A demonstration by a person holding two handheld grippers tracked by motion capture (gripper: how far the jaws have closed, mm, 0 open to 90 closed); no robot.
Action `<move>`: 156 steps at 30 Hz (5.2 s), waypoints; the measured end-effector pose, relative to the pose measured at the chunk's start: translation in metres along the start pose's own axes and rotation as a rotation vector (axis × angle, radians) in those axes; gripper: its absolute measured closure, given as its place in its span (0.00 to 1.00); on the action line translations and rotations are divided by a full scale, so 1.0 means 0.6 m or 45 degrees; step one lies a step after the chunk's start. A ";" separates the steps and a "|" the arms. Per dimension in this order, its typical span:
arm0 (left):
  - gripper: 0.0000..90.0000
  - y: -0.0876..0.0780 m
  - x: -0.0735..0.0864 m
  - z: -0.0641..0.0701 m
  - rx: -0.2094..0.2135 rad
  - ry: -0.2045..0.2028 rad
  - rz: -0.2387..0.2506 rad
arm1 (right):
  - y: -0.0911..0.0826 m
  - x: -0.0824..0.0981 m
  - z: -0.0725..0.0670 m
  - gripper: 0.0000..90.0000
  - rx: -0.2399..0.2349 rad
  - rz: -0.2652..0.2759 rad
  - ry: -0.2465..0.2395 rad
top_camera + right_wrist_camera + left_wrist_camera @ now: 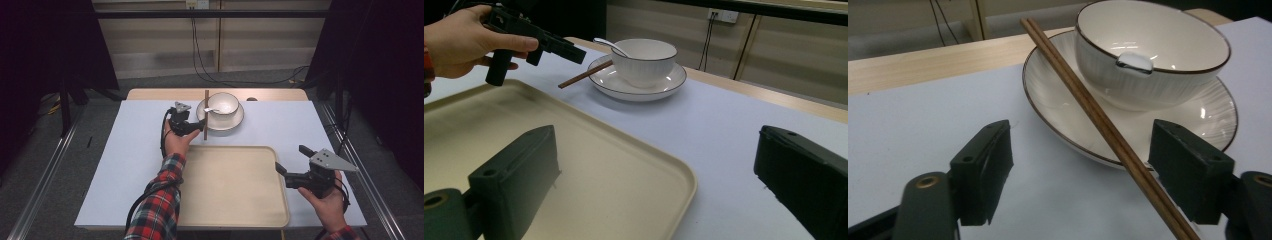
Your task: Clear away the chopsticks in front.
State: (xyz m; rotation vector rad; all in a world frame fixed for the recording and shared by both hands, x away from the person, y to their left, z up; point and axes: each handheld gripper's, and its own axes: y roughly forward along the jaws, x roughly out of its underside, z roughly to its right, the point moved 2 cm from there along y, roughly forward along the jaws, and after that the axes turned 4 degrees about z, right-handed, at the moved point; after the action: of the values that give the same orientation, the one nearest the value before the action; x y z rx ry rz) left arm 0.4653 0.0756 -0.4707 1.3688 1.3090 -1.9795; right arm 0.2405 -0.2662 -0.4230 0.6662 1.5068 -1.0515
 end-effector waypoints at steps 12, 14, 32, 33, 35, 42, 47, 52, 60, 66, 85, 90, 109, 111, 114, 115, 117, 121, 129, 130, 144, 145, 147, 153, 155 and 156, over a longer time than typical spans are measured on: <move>0.55 0.018 -0.006 0.009 0.017 -0.055 -0.033 | 0.006 0.001 0.002 0.05 -0.012 -0.012 0.004; 0.59 0.018 -0.007 0.008 0.018 -0.037 -0.044 | 0.006 0.001 0.002 0.05 -0.013 -0.017 0.006; 0.78 0.042 -0.015 0.021 0.043 -0.100 -0.108 | 0.002 0.004 0.001 0.05 -0.018 -0.027 0.003; 0.79 0.042 -0.014 0.020 0.037 -0.097 -0.112 | 0.002 0.004 0.001 0.05 -0.018 -0.029 0.002; 0.81 0.043 -0.014 0.019 0.034 -0.100 -0.116 | 0.001 0.004 0.002 0.05 -0.022 -0.025 0.003; 0.91 0.048 -0.013 0.021 0.007 -0.109 -0.156 | 0.000 0.005 0.001 0.05 -0.025 -0.026 0.004; 0.91 0.051 -0.014 0.023 -0.021 -0.141 -0.152 | 0.000 0.005 0.000 0.04 -0.032 -0.024 0.000; 0.92 0.056 -0.015 0.023 -0.031 -0.191 -0.147 | 0.001 0.004 -0.004 0.04 -0.051 -0.021 -0.014; 0.94 0.056 -0.014 0.027 -0.099 -0.261 -0.129 | -0.001 0.004 -0.003 0.04 -0.064 -0.019 -0.011; 0.95 0.054 -0.013 0.030 -0.140 -0.285 -0.102 | -0.001 0.004 -0.003 0.04 -0.071 -0.019 -0.013; 0.94 0.024 0.000 0.028 -0.120 -0.307 -0.159 | 0.003 0.005 -0.008 0.04 -0.088 -0.037 -0.022; 0.92 0.026 0.006 0.025 -0.121 -0.335 -0.173 | 0.005 0.004 -0.009 0.04 -0.094 -0.038 -0.024; 0.95 -0.050 0.018 -0.011 -0.154 -0.423 -0.113 | 0.006 0.004 -0.004 0.03 -0.065 -0.029 -0.012; 0.95 -0.058 0.022 -0.014 -0.153 -0.459 -0.117 | 0.006 0.004 -0.006 0.03 -0.064 -0.026 -0.014; 0.95 -0.075 0.028 -0.019 -0.163 -0.462 -0.111 | 0.006 0.003 -0.007 0.02 -0.071 -0.013 -0.023; 0.95 -0.079 0.029 -0.021 -0.169 -0.454 -0.108 | 0.005 0.002 -0.008 0.02 -0.067 -0.009 -0.025; 0.95 -0.090 0.031 -0.026 -0.177 -0.472 -0.096 | 0.004 0.002 -0.008 0.02 -0.063 -0.008 -0.023; 0.95 -0.109 0.036 -0.038 -0.190 -0.484 -0.099 | 0.004 0.002 -0.005 0.02 -0.059 -0.002 -0.020; 0.95 -0.153 0.051 -0.031 -0.210 -0.485 -0.079 | 0.001 0.000 -0.004 0.02 -0.068 0.012 -0.013; 0.95 -0.159 0.053 -0.029 -0.210 -0.488 -0.070 | 0.001 0.000 -0.004 0.02 -0.068 0.012 -0.013; 0.95 -0.212 0.100 -0.025 -0.195 -0.582 -0.055 | 0.001 -0.001 -0.009 0.02 -0.074 0.026 -0.034; 0.95 -0.215 0.101 -0.025 -0.195 -0.568 -0.054 | 0.001 -0.001 -0.010 0.02 -0.071 0.023 -0.036; 0.95 -0.224 0.106 -0.020 -0.192 -0.574 -0.054 | 0.000 -0.001 -0.011 0.02 -0.068 0.023 -0.031; 0.95 -0.248 0.115 -0.010 -0.171 -0.595 -0.048 | -0.003 -0.003 -0.008 0.02 -0.076 0.031 -0.032; 0.95 -0.258 0.119 -0.007 -0.171 -0.610 -0.031 | -0.002 -0.003 -0.009 0.02 -0.071 0.031 -0.030; 0.95 -0.263 0.121 -0.006 -0.167 -0.606 -0.031 | -0.002 -0.003 -0.009 0.02 -0.069 0.032 -0.029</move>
State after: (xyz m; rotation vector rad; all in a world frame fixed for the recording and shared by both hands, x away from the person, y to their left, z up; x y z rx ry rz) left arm 0.3182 0.1674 -0.4613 0.7573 1.2017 -2.0267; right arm 0.2373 -0.2617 -0.4212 0.6314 1.4982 -0.9930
